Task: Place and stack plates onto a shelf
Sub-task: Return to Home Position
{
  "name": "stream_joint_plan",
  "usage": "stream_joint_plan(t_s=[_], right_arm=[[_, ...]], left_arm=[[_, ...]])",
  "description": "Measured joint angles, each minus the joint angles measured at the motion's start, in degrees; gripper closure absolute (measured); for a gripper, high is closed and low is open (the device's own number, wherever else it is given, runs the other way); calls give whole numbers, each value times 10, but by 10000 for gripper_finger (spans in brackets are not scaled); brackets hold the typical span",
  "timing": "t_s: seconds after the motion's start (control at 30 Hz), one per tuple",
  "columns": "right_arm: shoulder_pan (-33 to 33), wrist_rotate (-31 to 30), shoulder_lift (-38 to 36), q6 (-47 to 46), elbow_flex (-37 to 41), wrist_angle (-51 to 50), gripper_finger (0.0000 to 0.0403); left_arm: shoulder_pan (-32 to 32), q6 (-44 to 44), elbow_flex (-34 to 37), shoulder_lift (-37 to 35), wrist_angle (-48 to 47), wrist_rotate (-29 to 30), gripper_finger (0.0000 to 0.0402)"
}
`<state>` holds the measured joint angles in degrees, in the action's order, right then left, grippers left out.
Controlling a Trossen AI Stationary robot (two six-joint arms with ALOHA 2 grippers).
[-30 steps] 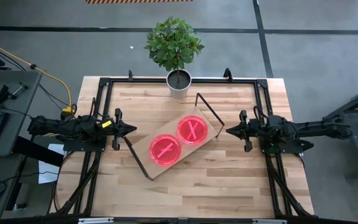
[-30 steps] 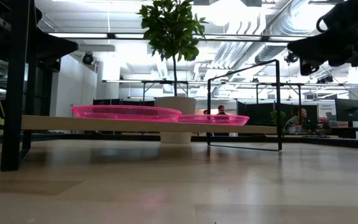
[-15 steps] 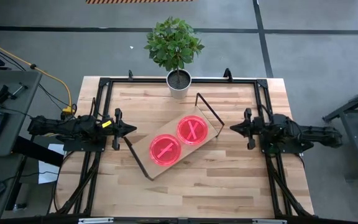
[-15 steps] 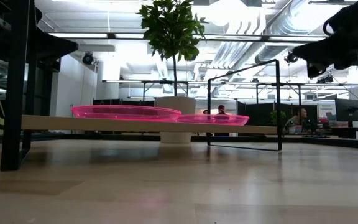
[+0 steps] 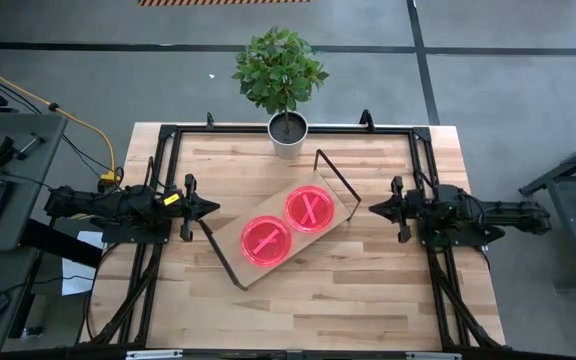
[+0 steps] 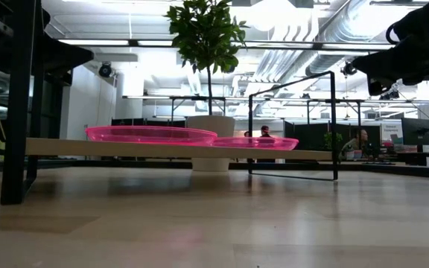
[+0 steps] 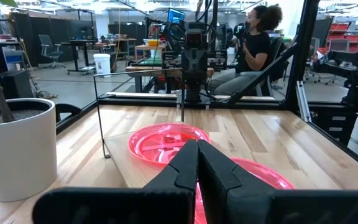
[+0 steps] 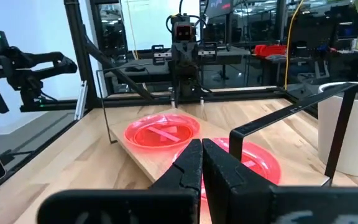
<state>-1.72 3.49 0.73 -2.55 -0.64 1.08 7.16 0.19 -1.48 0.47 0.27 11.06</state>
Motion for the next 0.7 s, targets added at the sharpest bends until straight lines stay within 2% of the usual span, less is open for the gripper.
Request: stream_joint_plan(t_s=[0.2, 0.7], right_arm=[[0, 0, 0, -8, 0, 0, 403], [0, -1, 0, -123, 0, 0, 402]], left_arm=[[0, 0, 0, 0, 0, 0, 401], [0, 0, 0, 0, 0, 0, 401]])
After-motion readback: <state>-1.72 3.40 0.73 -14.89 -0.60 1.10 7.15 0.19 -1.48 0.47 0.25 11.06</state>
